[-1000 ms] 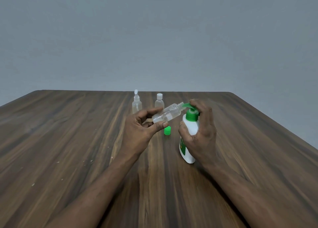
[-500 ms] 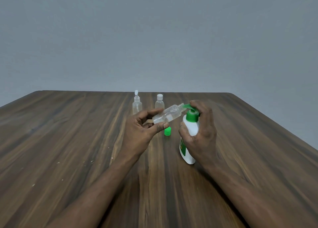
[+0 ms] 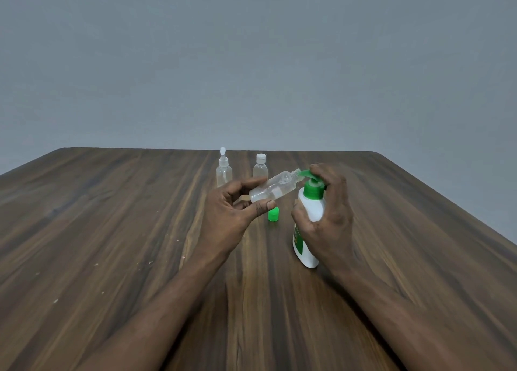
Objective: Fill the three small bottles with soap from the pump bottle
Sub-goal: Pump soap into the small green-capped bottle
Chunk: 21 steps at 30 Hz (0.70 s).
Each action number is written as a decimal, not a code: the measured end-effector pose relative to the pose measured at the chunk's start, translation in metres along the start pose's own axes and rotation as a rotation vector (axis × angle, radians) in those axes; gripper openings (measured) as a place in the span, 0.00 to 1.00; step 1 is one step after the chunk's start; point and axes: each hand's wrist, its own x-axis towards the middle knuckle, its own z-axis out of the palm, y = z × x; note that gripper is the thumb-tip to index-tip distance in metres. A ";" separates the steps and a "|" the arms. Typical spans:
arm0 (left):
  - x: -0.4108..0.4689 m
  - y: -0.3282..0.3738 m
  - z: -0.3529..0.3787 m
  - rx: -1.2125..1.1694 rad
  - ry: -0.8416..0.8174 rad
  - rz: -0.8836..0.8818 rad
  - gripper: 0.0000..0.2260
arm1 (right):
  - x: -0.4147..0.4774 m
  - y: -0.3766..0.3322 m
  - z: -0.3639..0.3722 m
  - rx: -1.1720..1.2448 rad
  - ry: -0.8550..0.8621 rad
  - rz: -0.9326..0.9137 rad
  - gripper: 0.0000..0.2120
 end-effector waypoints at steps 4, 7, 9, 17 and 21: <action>-0.001 0.000 0.000 0.006 -0.002 0.009 0.18 | 0.000 -0.001 -0.001 -0.018 -0.010 -0.012 0.31; 0.000 0.000 0.000 0.008 -0.003 0.014 0.18 | 0.000 -0.001 -0.001 -0.019 -0.011 -0.007 0.32; 0.000 0.001 0.000 0.002 -0.004 0.012 0.18 | 0.000 -0.001 -0.001 -0.019 -0.010 -0.013 0.32; 0.000 0.001 -0.001 0.004 -0.009 0.013 0.19 | -0.001 -0.001 0.000 0.007 0.007 0.004 0.30; 0.000 0.001 0.001 0.001 -0.011 0.015 0.19 | 0.000 -0.001 -0.001 -0.003 -0.009 0.003 0.31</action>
